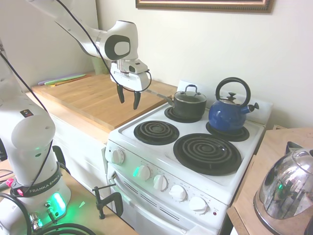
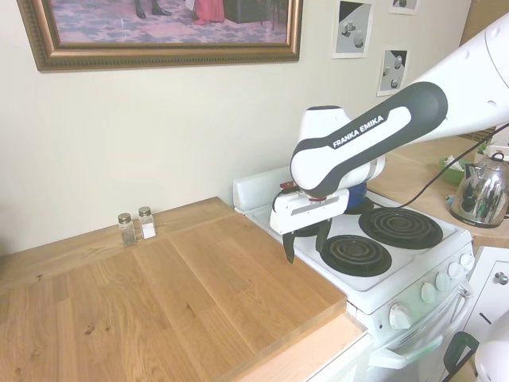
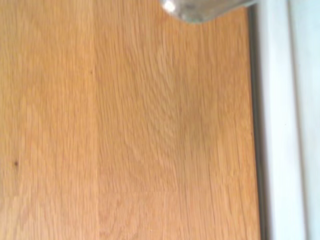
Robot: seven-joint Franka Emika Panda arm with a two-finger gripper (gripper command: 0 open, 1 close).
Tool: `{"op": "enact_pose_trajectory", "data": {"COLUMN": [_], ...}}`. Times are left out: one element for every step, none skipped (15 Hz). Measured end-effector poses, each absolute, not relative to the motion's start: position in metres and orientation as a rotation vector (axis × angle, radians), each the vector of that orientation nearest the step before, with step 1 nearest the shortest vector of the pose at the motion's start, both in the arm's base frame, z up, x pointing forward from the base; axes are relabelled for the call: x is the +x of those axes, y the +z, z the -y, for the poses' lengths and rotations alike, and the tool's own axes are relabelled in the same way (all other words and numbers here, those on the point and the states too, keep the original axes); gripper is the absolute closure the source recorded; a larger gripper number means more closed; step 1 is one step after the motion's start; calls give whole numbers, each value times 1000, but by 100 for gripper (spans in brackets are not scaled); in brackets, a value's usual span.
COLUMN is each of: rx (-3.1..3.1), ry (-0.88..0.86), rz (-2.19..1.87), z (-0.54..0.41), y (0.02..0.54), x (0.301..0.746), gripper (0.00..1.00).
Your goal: Uncover the lid of the pot
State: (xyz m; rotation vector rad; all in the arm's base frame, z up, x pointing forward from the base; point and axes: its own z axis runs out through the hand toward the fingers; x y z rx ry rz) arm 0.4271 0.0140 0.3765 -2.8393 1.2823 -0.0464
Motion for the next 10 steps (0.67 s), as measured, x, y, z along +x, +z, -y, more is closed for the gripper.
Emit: {"op": "enact_pose_trajectory", "data": {"rx": [-2839, -2830, -2807, -2770, -2732, -2692, -2637, -2573, -2505, -2441], "ry": [-45, -46, -60, -91, -132, -174, -226, -276, -318, -343], "rz": [-1283, -1287, -1296, -1306, -1313, -1325, -1358, -1413, -1484, -1563], "z": [-14, -14, -14, -13, -11, -8, 0, 12, 27, 42], "y": [376, 377, 384, 397, 416, 440, 467, 493, 516, 532], "x": [427, 427, 429, 429, 429, 427, 428, 434, 442, 456], "gripper": [0, 0, 0, 0, 0, 0, 0, 0, 0, 0]}}
